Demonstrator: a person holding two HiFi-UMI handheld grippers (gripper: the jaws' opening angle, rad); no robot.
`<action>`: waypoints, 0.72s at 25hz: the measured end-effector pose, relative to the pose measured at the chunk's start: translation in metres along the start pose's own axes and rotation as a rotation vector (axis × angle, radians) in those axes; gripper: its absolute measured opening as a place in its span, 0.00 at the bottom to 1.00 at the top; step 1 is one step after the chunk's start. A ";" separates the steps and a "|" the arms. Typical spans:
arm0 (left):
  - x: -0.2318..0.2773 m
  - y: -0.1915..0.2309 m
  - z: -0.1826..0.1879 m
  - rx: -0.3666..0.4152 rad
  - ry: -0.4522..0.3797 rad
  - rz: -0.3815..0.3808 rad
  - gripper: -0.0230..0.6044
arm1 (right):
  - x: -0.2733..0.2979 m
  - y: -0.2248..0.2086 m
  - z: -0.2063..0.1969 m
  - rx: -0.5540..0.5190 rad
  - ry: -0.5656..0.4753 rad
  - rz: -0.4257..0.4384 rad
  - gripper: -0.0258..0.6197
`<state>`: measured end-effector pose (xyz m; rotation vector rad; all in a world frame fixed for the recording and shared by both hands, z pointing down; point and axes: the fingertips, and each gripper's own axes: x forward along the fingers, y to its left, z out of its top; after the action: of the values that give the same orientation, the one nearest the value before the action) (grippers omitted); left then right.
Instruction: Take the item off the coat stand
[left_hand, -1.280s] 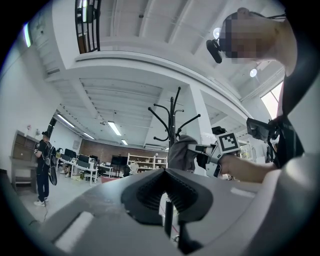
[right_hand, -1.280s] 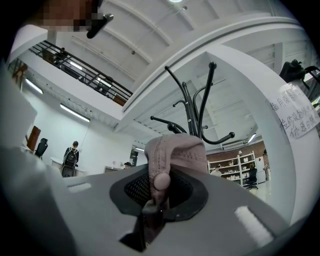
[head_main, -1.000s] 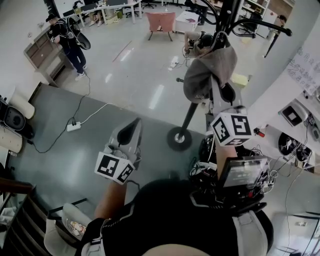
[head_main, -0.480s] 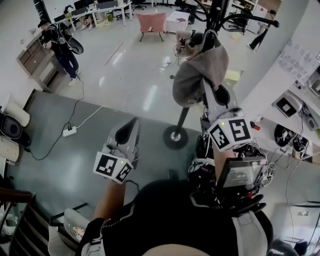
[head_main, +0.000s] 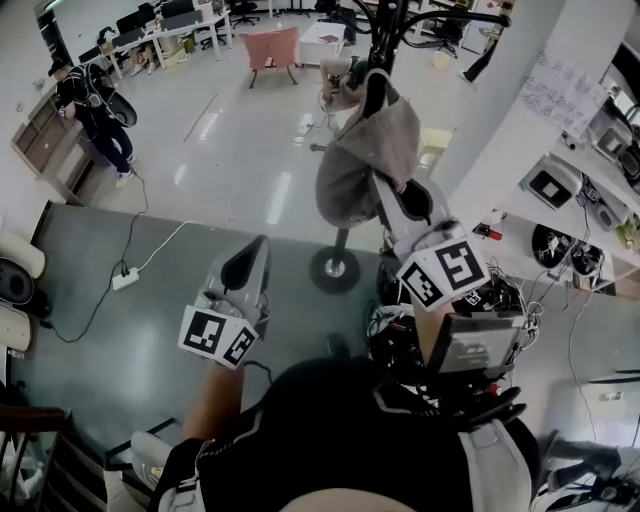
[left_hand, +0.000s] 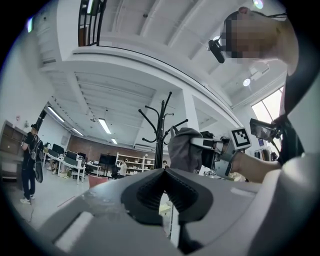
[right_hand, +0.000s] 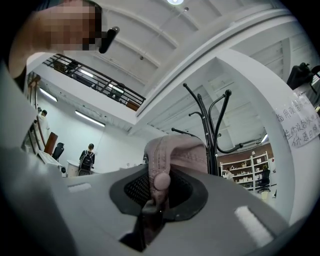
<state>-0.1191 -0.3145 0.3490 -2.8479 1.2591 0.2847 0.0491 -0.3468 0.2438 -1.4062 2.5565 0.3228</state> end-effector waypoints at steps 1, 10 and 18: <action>0.000 -0.002 0.001 0.001 0.000 -0.007 0.07 | -0.003 0.002 -0.002 0.006 0.009 0.000 0.12; -0.007 -0.019 -0.005 -0.011 0.017 -0.046 0.07 | -0.031 0.017 -0.019 0.043 0.067 -0.033 0.12; -0.003 -0.031 -0.006 -0.008 0.027 -0.070 0.07 | -0.052 0.014 -0.030 0.056 0.090 -0.060 0.12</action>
<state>-0.0968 -0.2917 0.3538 -2.9042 1.1622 0.2516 0.0625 -0.3064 0.2882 -1.5067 2.5660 0.1806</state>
